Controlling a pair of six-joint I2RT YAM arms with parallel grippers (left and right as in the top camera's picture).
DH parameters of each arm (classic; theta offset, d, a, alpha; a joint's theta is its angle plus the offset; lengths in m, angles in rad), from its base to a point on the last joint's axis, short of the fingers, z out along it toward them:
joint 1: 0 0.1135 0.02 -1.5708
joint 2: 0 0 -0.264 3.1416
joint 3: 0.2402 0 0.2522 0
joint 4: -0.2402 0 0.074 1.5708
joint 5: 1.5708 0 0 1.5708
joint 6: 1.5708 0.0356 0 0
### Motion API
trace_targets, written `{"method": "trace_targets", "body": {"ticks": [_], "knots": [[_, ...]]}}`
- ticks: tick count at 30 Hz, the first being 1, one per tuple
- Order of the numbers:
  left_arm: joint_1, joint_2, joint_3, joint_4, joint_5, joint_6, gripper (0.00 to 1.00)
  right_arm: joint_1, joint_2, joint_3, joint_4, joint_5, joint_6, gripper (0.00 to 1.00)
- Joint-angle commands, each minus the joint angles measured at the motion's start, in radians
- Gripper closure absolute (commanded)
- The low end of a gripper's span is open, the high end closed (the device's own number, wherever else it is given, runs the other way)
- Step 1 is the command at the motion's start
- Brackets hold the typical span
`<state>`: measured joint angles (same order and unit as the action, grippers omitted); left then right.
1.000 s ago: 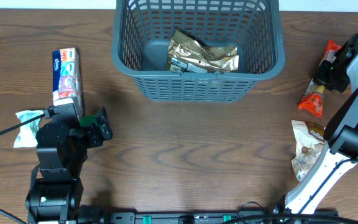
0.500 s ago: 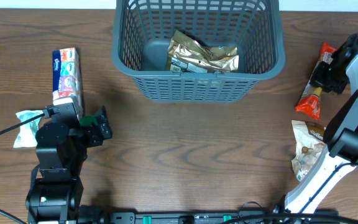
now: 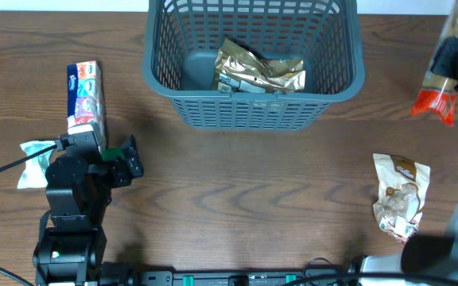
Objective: Pack container
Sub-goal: 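Lower the spaghetti package into the basket and open the right gripper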
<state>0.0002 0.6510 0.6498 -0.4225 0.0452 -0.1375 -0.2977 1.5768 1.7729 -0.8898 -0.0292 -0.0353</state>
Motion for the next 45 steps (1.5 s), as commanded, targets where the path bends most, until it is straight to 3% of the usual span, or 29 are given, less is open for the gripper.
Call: {"method": "trace_targets", "body": {"ticks": [1,7,17,23,32,45], "knots": [[0.005,0.0,0.019,0.001,-0.011,0.001,0.02,0.133,-0.139,0.035,0.042,-0.046,-0.249,0.99],[0.005,0.0,0.019,0.001,-0.01,0.001,0.02,0.356,-0.242,0.047,0.042,-0.095,-0.565,0.99],[0.005,0.0,0.019,0.0,0.031,0.001,0.02,0.589,-0.219,0.047,0.031,-0.163,-0.827,0.99],[0.005,0.0,0.019,0.0,0.042,0.001,0.02,0.645,-0.151,0.047,0.092,-0.161,-0.88,0.99],[0.005,0.0,0.019,0.0,0.042,0.001,0.02,0.616,0.08,0.047,0.253,-0.156,-0.946,0.99],[0.005,0.0,0.019,0.0,0.053,0.001,0.01,0.539,0.455,0.047,0.269,-0.155,-0.93,0.99]]}}
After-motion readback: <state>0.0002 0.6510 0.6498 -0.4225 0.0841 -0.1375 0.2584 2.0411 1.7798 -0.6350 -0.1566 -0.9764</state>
